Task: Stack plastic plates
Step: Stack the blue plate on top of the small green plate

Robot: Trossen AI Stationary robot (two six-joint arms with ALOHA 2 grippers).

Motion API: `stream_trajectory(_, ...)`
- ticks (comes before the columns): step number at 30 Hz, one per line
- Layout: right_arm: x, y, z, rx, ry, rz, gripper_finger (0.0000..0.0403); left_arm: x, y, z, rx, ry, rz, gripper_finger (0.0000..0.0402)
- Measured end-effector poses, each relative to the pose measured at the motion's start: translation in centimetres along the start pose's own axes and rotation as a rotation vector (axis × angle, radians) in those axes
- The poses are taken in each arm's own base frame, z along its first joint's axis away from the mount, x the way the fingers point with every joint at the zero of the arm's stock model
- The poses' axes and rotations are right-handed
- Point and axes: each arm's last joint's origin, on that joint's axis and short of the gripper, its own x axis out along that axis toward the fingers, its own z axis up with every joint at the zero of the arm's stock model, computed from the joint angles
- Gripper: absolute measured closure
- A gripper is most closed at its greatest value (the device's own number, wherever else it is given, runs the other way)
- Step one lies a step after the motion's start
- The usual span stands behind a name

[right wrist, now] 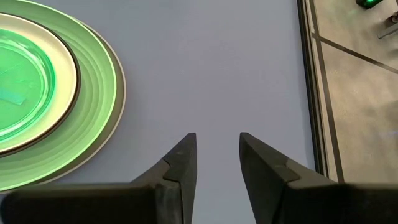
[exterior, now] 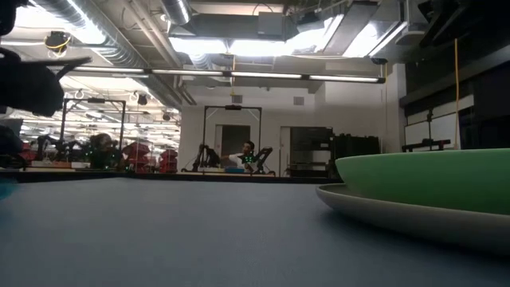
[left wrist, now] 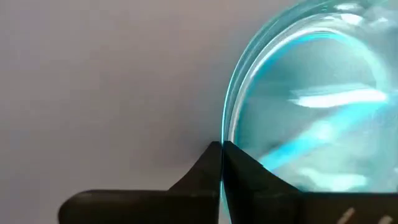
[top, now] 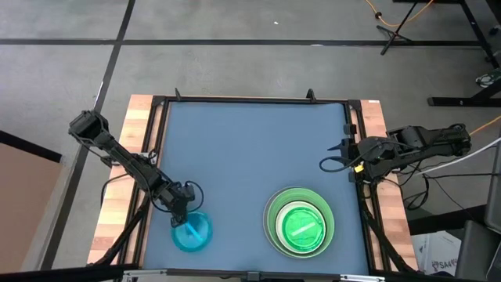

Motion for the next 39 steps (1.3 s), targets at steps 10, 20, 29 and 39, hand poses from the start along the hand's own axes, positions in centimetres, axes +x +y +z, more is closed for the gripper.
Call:
stream_trajectory(10,0.0,-0.1,0.5,0.017,-0.049,-0.008,0.0292,-0.1,-1.0,1.1,0.0,-0.221,-0.054,0.0401)
stream_trajectory(20,0.0,-0.6,1.6,0.066,-0.141,-0.138,0.0292,-0.7,-1.3,3.4,-0.087,-0.466,-0.08,0.0401)
stream_trajectory(29,1.0,-0.7,3.1,0.089,-0.167,-0.207,0.0292,-1.6,-0.5,6.2,-0.219,-0.69,-0.071,0.0401)
stream_trajectory(39,4.2,-0.4,5.7,0.109,-0.146,-0.361,0.0292,-2.3,0.5,8.0,-0.314,-0.819,-0.058,0.0401)
